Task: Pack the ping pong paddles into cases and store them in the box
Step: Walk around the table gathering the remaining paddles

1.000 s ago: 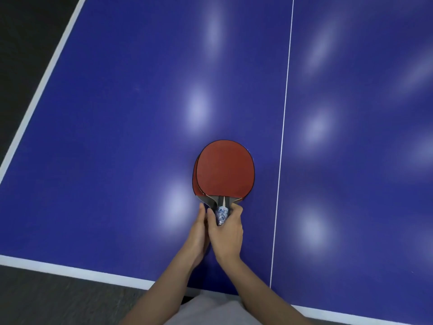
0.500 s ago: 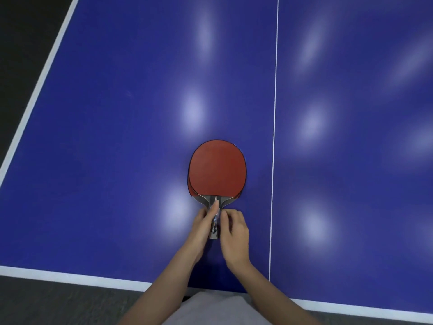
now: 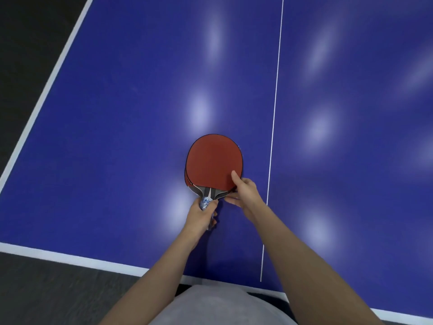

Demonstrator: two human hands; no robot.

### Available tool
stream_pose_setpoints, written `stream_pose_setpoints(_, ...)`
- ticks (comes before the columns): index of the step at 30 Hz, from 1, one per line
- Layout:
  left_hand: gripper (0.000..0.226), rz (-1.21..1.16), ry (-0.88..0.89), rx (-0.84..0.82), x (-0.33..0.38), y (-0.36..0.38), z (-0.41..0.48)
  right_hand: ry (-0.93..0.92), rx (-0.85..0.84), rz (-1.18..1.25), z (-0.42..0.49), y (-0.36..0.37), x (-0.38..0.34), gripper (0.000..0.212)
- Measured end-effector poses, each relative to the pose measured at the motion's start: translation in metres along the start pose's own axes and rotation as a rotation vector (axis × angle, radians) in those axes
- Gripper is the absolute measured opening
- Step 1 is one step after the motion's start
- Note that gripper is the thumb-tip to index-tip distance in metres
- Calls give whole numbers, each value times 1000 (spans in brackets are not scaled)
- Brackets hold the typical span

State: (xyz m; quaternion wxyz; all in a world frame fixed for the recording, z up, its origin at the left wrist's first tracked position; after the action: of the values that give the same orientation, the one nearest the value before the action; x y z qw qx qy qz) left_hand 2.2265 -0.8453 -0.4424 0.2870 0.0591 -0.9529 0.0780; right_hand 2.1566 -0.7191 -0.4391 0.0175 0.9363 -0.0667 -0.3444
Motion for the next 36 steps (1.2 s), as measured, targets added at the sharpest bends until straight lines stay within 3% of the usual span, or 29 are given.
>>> stream_pose_setpoints(7,20,56,-2,-11,-19,-8,-18,11,-84,-27,-13,-8,13,33)
stream_pose_setpoints(11,18,57,12,-44,-29,-13,-28,-23,-71,54,-27,-9,24,14)
stream_pose_setpoints(16,14,100,49,-101,-38,-20,-35,-71,22,81,-42,-10,37,39)
stream_pose_setpoints(21,9,173,79,-173,-40,-27,-36,-127,104,138,-57,-11,49,45)
stream_pose_setpoints(36,8,440,96,-515,-64,-40,-71,-207,501,472,-136,-24,126,42)
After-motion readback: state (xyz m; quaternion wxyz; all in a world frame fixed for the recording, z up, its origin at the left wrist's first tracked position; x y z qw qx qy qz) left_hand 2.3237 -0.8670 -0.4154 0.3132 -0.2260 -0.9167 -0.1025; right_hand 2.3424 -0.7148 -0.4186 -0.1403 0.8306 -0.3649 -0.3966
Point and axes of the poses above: each hand's wrist, its own z-axis towards the middle knuckle, its own y-axis out of the palm, x = y × z, the point moved 1 cm from there along z, towards the middle knuckle, and after that the axes turned 6 degrees about -y, right-handed, at the moved point
